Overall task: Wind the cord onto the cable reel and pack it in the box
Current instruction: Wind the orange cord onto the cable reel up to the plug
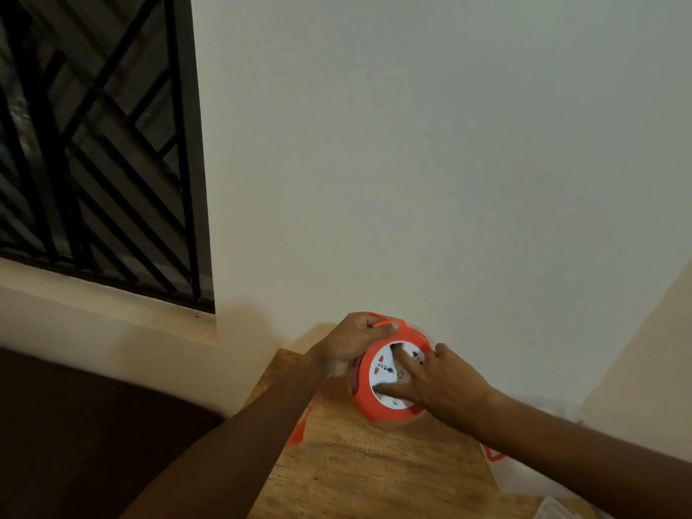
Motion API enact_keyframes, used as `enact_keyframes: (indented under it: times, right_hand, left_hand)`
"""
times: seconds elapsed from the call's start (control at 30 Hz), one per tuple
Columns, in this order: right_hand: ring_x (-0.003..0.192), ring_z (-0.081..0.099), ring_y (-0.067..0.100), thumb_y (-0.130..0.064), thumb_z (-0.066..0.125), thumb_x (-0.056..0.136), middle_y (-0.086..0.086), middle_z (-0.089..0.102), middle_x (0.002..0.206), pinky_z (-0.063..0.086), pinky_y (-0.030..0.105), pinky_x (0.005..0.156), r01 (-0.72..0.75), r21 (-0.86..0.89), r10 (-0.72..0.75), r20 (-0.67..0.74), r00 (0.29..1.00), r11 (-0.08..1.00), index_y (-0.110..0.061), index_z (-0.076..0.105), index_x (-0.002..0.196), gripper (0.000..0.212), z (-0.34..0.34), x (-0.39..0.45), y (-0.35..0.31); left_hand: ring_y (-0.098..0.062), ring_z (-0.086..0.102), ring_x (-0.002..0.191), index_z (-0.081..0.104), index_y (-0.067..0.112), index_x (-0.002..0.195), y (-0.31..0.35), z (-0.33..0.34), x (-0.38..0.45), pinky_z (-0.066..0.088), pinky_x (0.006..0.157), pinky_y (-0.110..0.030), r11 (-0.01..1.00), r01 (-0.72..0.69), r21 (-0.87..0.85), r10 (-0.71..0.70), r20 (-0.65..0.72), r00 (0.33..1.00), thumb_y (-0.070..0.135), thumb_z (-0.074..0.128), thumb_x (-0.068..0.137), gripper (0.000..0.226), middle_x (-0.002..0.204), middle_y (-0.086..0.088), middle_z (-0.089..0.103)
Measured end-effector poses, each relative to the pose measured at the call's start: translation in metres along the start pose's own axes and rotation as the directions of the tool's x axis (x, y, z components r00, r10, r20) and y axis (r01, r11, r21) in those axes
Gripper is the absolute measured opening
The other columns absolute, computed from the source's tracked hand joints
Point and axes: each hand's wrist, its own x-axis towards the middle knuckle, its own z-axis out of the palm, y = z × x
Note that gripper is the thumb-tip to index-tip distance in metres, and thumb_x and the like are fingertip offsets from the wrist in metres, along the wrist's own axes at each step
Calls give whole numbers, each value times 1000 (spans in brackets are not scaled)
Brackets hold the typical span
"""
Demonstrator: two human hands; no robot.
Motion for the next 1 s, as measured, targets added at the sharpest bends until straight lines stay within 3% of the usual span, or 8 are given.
enact_keyframes:
  times: [0.17,0.3,0.63,0.73,0.8,0.87,0.93,1.0]
  right_hand:
    - [101,60,40,-23,55,97,29,44,133,50,45,88,-112,58,115,-54,992,992,-36,-7,149,82,-3,3,4]
    - [108,59,38,-26,58,95,23,50,133,48,45,92,-148,68,152,-63,986,987,-32,-3,150,83,2,4,3]
    - [131,47,23,-33,62,91,0,39,152,40,37,107,-378,570,453,11,891,730,-42,14,150,77,3,-2,-14]
    - [122,55,25,-34,62,91,3,46,147,47,39,100,-363,511,430,-15,903,779,-41,11,151,79,9,-3,-20]
    - [99,68,28,-33,75,80,8,62,130,57,42,82,-309,399,378,-107,920,864,-36,32,147,79,10,-9,-18]
    - [73,72,27,-30,89,61,11,71,109,60,38,59,-245,258,292,-163,943,935,-26,63,121,66,12,-15,-11]
    - [79,71,27,-27,90,59,12,67,117,58,35,55,-135,158,166,-203,965,978,-22,72,98,43,13,-19,-7]
    - [96,68,28,-33,85,67,11,58,134,60,37,61,2,93,15,-185,983,996,-26,73,98,34,17,-19,-7]
  left_hand:
    - [-21,78,76,77,13,106,-3,1,1,64,66,-32,995,-3,-102,-5,-75,997,29,68,98,21,93,-9,82]
    - [-27,79,87,75,10,117,-2,3,2,65,73,-37,998,-42,-51,38,-68,997,33,68,97,32,103,-12,81]
    - [-30,80,89,75,14,116,-6,10,6,66,80,-43,998,-46,-42,41,-107,993,36,68,97,30,102,-8,82]
    - [-29,80,87,75,12,115,-9,8,4,66,78,-41,998,-41,-43,37,-83,996,33,67,98,29,102,-10,82]
    - [-27,80,84,75,11,114,-9,5,2,66,73,-37,999,-42,-30,40,-64,997,32,66,99,27,101,-11,82]
    - [-26,79,81,76,11,111,-9,2,1,65,73,-36,999,-39,-12,38,-59,998,32,67,98,26,99,-11,81]
    - [-27,79,83,76,10,112,-9,-2,1,65,75,-38,999,-31,8,31,-49,998,32,67,98,28,100,-12,81]
    - [-29,79,88,75,11,115,-10,-3,1,65,78,-40,999,-22,29,23,-31,999,33,67,98,29,103,-12,81]
